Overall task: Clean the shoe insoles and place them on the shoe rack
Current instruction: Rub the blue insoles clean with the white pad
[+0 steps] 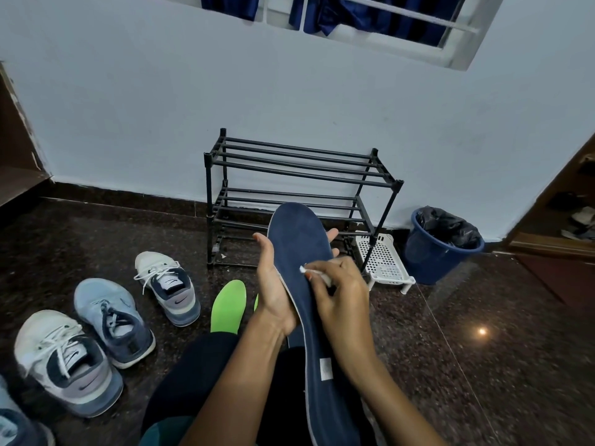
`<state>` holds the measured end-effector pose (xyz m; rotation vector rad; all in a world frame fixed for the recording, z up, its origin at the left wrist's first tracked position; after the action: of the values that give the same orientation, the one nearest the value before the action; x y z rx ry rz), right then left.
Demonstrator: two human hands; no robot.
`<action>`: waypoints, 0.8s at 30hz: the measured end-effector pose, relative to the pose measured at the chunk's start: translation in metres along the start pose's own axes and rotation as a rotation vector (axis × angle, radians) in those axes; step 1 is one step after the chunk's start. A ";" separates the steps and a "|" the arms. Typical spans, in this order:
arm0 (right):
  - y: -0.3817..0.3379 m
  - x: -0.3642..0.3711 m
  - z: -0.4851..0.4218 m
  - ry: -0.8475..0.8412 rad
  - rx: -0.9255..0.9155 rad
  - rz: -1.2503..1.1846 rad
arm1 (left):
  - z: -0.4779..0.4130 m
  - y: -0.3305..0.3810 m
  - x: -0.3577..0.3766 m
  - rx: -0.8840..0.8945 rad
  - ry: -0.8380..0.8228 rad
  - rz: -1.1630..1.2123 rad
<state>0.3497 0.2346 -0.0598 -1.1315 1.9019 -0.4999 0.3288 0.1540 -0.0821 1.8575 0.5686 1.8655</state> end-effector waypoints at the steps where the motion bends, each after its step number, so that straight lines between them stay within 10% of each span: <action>1: 0.003 -0.001 -0.004 0.017 0.014 0.009 | 0.001 0.000 0.001 -0.004 -0.008 0.009; 24: -0.001 0.004 0.008 -0.037 -0.021 -0.008 | 0.002 0.004 0.000 0.006 0.013 0.060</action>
<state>0.3561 0.2315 -0.0649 -1.1541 1.8756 -0.4613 0.3304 0.1509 -0.0796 1.8869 0.5291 1.9181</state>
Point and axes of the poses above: each hand's wrist, its own z-axis away from the middle knuckle, its own x-axis out of the palm, y = z × x, the point moved 3 cm from there along -z, towards the middle knuckle
